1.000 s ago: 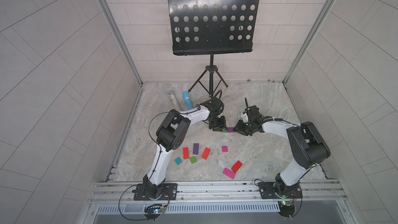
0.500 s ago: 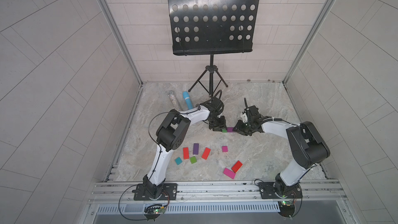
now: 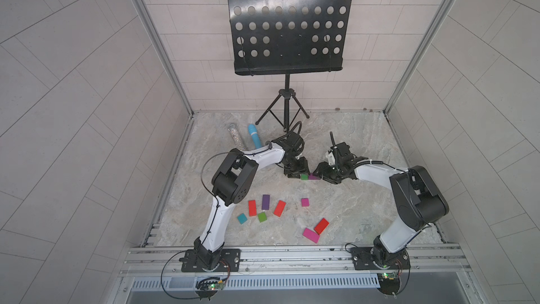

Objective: Assemble the number 7 with building blocks
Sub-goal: Assemble the building block at the center of the board, then pick up the building block from the center of the board.

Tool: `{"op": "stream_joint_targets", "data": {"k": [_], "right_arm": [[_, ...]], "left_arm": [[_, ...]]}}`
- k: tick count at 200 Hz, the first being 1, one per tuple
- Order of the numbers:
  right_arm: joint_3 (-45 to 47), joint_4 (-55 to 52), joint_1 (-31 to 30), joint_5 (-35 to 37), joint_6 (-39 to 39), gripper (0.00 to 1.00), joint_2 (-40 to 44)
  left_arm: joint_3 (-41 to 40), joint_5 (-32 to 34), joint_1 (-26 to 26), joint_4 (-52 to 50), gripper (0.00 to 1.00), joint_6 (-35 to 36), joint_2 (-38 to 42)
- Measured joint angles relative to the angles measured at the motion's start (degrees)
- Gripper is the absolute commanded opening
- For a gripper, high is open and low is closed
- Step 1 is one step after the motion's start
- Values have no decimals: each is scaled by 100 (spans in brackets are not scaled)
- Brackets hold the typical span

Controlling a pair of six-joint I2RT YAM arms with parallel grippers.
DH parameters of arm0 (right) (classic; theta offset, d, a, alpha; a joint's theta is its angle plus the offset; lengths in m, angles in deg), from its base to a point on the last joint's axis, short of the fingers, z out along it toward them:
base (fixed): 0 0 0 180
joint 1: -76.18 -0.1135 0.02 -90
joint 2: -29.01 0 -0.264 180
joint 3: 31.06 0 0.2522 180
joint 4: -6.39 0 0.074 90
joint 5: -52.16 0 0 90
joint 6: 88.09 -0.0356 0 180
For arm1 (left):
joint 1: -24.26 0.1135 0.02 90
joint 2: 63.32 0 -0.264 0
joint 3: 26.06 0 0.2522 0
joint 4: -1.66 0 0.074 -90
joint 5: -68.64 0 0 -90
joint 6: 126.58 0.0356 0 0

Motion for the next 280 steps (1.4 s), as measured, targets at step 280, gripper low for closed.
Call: {"op": "stream_joint_targets", "data": {"k": [280], "right_arm": [[1067,-3497,-3104,1370,-4273,67,2968]], "left_arm": [[-2243,1475,299,-1344,76,2376,3276]]}}
